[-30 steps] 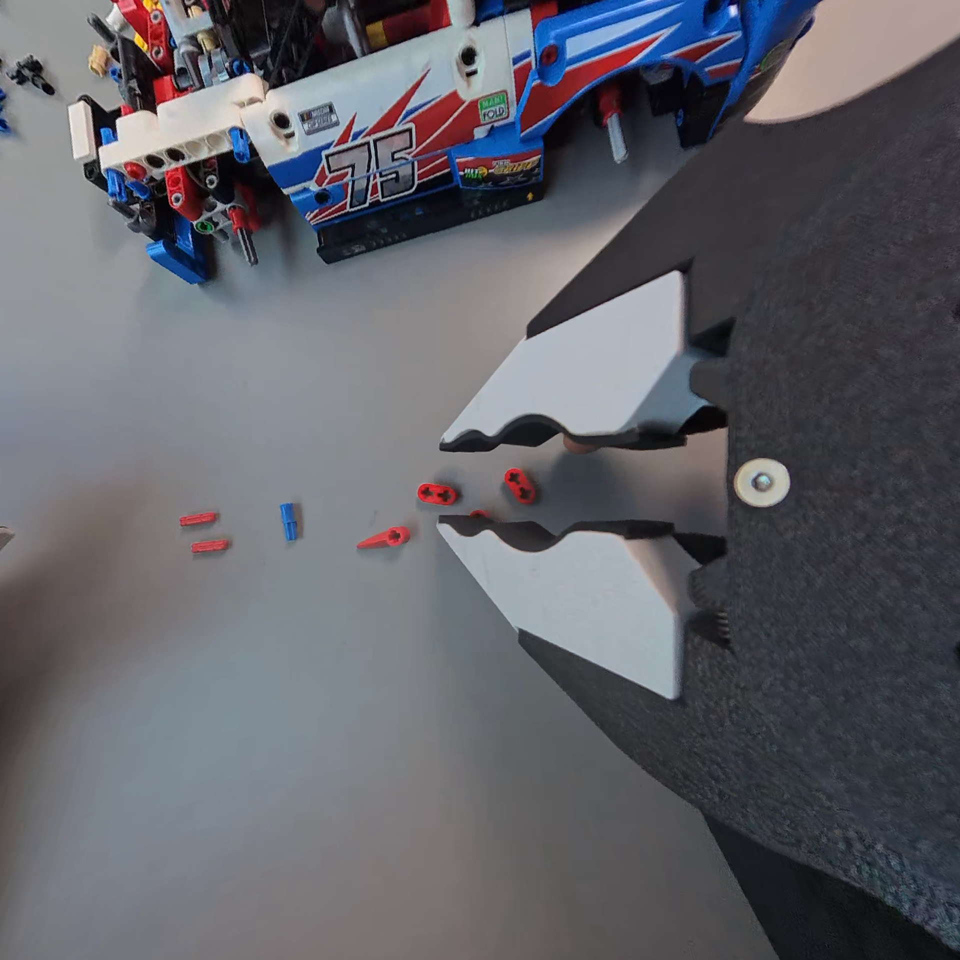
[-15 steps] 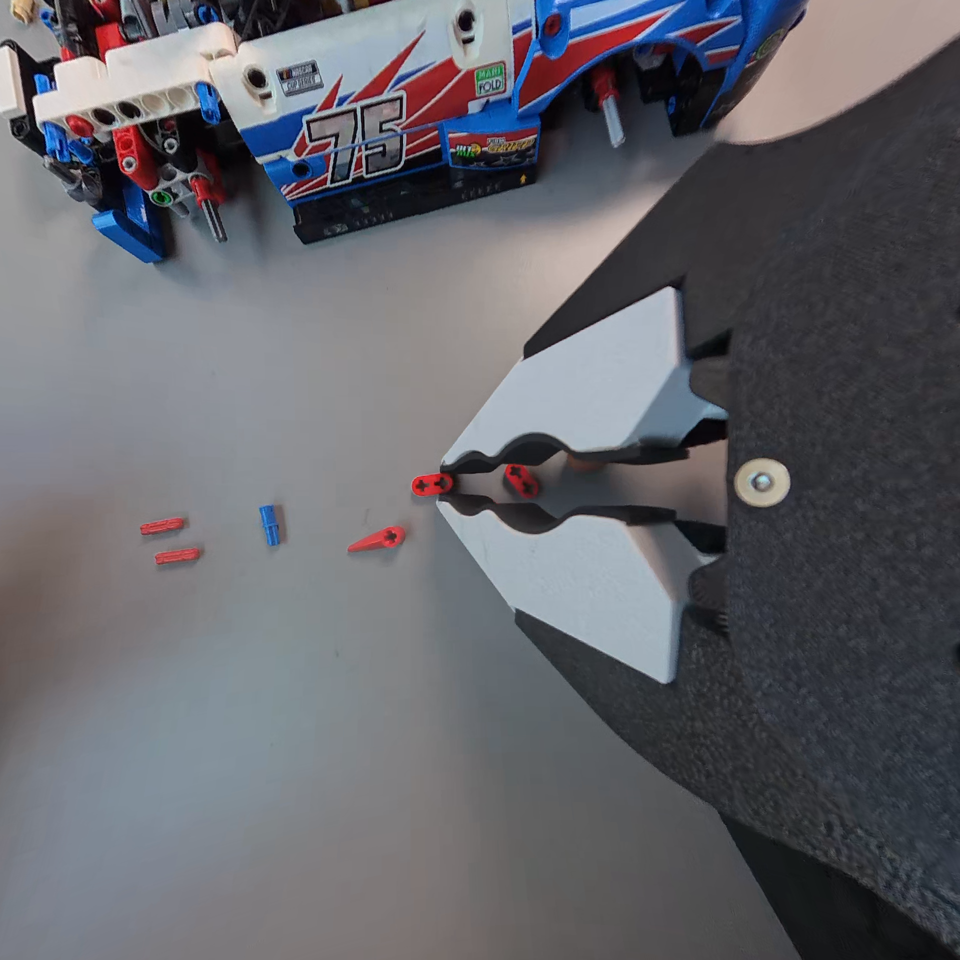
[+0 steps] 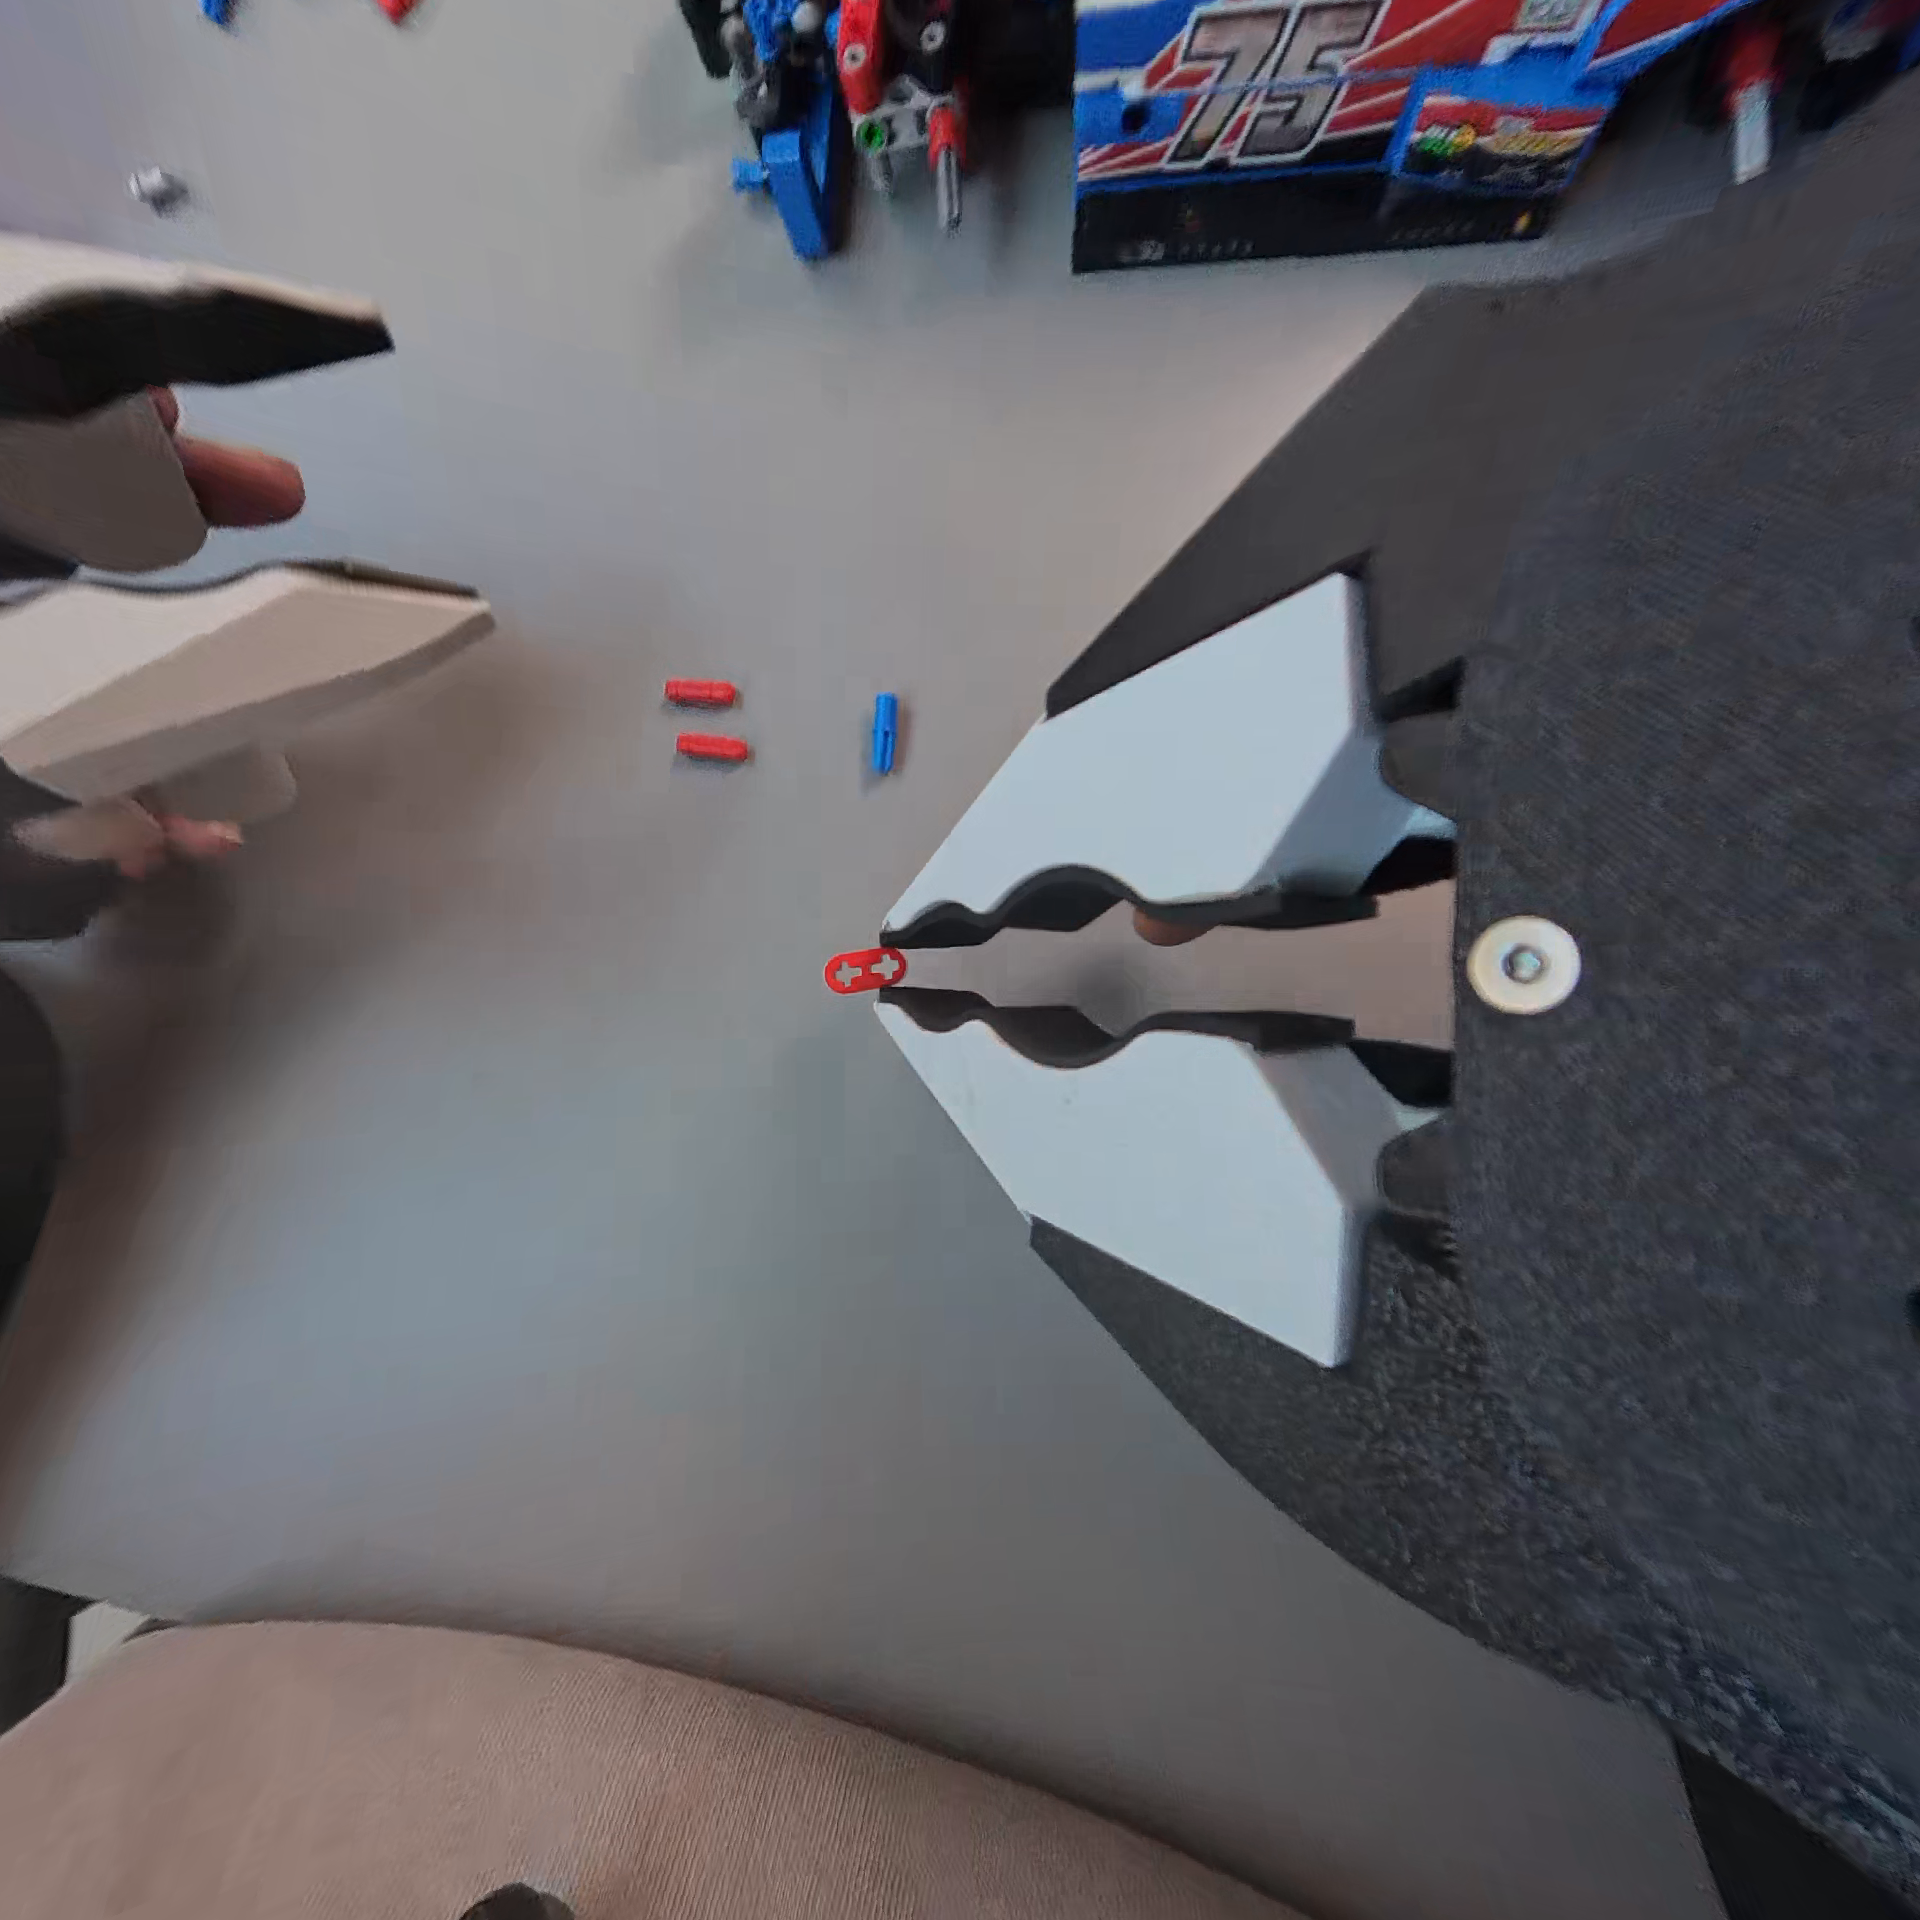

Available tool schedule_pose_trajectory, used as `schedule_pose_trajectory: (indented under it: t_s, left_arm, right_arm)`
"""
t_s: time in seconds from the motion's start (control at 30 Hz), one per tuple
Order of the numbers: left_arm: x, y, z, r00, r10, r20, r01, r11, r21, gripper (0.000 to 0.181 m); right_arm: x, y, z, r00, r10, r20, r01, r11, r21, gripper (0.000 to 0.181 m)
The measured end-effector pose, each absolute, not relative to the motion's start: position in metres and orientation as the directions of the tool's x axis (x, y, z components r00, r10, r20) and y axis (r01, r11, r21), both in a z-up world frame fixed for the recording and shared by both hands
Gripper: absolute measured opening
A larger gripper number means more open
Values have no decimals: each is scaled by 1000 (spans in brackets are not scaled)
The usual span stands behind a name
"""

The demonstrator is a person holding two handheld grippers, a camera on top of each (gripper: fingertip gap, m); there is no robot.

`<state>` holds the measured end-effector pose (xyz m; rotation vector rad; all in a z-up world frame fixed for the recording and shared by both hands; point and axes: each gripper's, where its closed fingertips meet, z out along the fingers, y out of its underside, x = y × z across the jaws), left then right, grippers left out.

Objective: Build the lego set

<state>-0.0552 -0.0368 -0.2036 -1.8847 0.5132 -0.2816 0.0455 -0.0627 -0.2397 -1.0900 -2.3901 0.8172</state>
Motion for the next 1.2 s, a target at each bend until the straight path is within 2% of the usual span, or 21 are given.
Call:
schedule_pose_trajectory:
  t_s: [0.13,0.33,0.53,0.7,1.0,1.1,1.2]
  left_arm:
    - [-54,-38,-205,874,-482,-63,-230,-296,-927,50]
    - [-51,-39,-207,865,-496,-71,-248,-302,-920,50]
    - [-45,-42,-212,845,-523,-111,-304,-301,-904,50]
    - [-41,-43,-216,830,-541,-135,-341,-301,-890,50]
    - [-39,-45,-217,822,-550,-144,-357,-302,-884,49]
    - [-39,-44,-223,819,-555,-146,-376,-325,-868,44]
    - [-37,-45,-232,807,-575,-132,-399,-368,-840,31]
  right_arm:
    - [44,-74,-254,-662,742,103,560,581,-590,6]
    - [41,-73,-254,-649,755,92,571,564,-597,14]
    - [46,-44,-231,-571,816,84,577,473,-666,15]
    - [56,-12,-238,-492,867,86,638,425,-642,15]
    - [53,-12,-247,-492,865,98,654,442,-614,14]
    - [34,-16,-230,-472,869,152,597,441,-670,10]
    - [14,-28,-222,-480,856,192,555,467,-689,10]
